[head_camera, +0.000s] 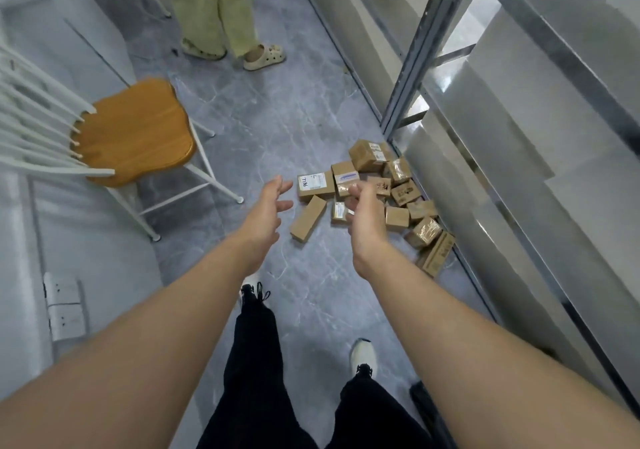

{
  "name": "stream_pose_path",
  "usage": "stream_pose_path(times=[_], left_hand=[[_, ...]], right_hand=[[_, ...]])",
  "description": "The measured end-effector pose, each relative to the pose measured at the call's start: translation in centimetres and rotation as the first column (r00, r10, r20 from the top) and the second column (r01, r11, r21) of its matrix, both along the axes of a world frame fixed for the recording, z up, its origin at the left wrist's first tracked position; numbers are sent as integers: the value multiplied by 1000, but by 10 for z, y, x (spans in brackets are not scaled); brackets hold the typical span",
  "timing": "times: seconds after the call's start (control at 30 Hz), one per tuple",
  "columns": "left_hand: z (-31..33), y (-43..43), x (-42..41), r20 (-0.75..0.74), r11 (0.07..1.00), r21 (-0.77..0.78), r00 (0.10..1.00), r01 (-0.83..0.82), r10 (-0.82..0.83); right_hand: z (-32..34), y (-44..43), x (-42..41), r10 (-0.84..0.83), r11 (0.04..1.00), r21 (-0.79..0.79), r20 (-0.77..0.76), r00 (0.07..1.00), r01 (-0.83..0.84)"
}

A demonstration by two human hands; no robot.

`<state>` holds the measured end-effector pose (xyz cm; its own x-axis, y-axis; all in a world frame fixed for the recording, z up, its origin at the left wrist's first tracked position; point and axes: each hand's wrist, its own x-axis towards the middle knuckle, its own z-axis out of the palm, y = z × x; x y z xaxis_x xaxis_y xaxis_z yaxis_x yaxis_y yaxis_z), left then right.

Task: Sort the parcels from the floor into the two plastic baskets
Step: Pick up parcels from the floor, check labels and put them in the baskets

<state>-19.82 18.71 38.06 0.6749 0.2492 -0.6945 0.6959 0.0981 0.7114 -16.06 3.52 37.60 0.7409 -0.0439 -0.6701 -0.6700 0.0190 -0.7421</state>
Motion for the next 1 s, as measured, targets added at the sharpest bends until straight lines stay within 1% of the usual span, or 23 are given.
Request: stream_pose_path(times=[0.07,0.17,0.23,0.3,0.37,0.43,0.53,0.67,0.73,0.87,1.0], left_hand=[[-25,26,32,-19,999,-22,999,37,-38],[-63,63,74,-54,993,-55,993,104,-107],[-90,89,100,-88,989,-76,987,126,-133],[-110,106,117,-114,985,-93,981,147,-158],[-137,125,141,-149,983,-123,977,135,-153],[-165,138,159,-186,983,-163,976,83,-113],[-212,147,183,-223,985,-158,969,68,-103],[-292,151,209,-263,985,-168,961,38,-82],[-341,151,217,-307,983,-181,949,19,-75],[-446,155,218,-382,974,-221,923,-49,-41],[-537,151,211,-431,974,-211,902,-82,-18]], right_hand=[[-22,31,22,-26,999,-33,-10,1000,25],[-54,75,51,-105,993,-69,-78,991,100],[-76,102,69,-169,984,-71,-122,978,161],[-94,118,82,-229,973,-42,-176,957,225],[-121,138,98,-280,959,-33,-232,932,280],[-150,151,112,-297,954,-44,-266,917,297],[-203,163,133,-311,950,-72,-289,905,303],[-285,168,162,-291,957,-88,-335,896,278],[-331,169,171,-313,949,-99,-377,872,298],[-424,164,171,-341,940,-153,-435,833,305],[-513,155,166,-361,933,-186,-493,792,309]])
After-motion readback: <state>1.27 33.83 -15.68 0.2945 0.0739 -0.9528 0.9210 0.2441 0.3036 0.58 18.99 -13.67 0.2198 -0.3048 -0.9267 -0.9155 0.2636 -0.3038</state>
